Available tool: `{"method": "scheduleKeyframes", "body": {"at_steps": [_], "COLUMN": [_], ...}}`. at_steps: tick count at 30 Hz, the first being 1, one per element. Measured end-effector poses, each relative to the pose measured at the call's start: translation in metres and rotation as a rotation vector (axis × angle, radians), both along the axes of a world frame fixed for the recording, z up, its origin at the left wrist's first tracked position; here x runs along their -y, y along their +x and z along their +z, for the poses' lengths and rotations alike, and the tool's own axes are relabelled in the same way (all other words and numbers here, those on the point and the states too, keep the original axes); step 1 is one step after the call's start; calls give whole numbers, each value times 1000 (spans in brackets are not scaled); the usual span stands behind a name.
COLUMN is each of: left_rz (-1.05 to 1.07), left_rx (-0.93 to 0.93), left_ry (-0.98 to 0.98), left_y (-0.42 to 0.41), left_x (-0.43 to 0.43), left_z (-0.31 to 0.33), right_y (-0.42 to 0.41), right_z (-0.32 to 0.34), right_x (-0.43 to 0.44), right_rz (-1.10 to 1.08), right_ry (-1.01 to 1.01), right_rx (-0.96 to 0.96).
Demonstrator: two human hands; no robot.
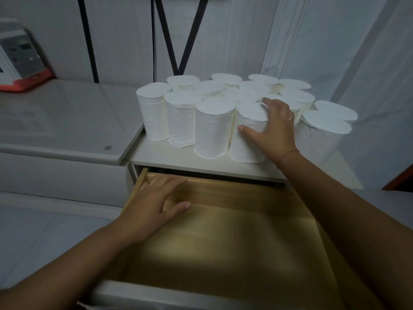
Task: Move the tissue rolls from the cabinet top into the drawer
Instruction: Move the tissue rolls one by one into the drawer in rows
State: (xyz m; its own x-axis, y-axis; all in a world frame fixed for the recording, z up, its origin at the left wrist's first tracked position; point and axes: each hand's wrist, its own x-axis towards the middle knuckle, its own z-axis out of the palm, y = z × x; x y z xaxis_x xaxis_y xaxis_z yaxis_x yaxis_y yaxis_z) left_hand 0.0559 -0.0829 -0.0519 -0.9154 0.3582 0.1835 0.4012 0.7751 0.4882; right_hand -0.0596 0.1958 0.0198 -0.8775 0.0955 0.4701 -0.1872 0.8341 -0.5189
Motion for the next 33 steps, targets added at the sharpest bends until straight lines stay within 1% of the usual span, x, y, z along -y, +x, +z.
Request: {"method": "scheduleKeyframes", "body": {"at_steps": [6, 8, 10, 12, 17, 20, 23, 27, 30, 33], "left_rz": [-20, -26, -18, -15, 1, 0, 16, 40, 52, 56], "left_rx": [33, 31, 21, 27, 68, 74, 71, 74, 67, 74], "left_ry": [49, 44, 23, 22, 35, 21, 18, -5, -44, -69], "left_y": [-16, -18, -20, -22, -21, -19, -18, -18, -20, -21], "left_x": [-5, -4, -1, 2, 6, 9, 12, 16, 20, 25], "left_z": [-3, -3, -5, -7, -9, -12, -14, -16, -19, -22], "right_y": [-1, -1, -2, -4, 9, 36, 66, 85, 88, 89], "right_z": [6, 10, 13, 13, 15, 14, 10, -11, -47, -88], "right_x": [3, -1, -6, -9, -7, 0, 11, 21, 33, 41], "right_rz": [-32, 11, 102, 158, 119, 210, 343, 451, 512, 510], "right_ry": [37, 52, 35, 17, 22, -29, -31, -89, -50, -25], "right_rx": [-23, 22, 100, 140, 141, 141, 117, 173, 274, 336]}}
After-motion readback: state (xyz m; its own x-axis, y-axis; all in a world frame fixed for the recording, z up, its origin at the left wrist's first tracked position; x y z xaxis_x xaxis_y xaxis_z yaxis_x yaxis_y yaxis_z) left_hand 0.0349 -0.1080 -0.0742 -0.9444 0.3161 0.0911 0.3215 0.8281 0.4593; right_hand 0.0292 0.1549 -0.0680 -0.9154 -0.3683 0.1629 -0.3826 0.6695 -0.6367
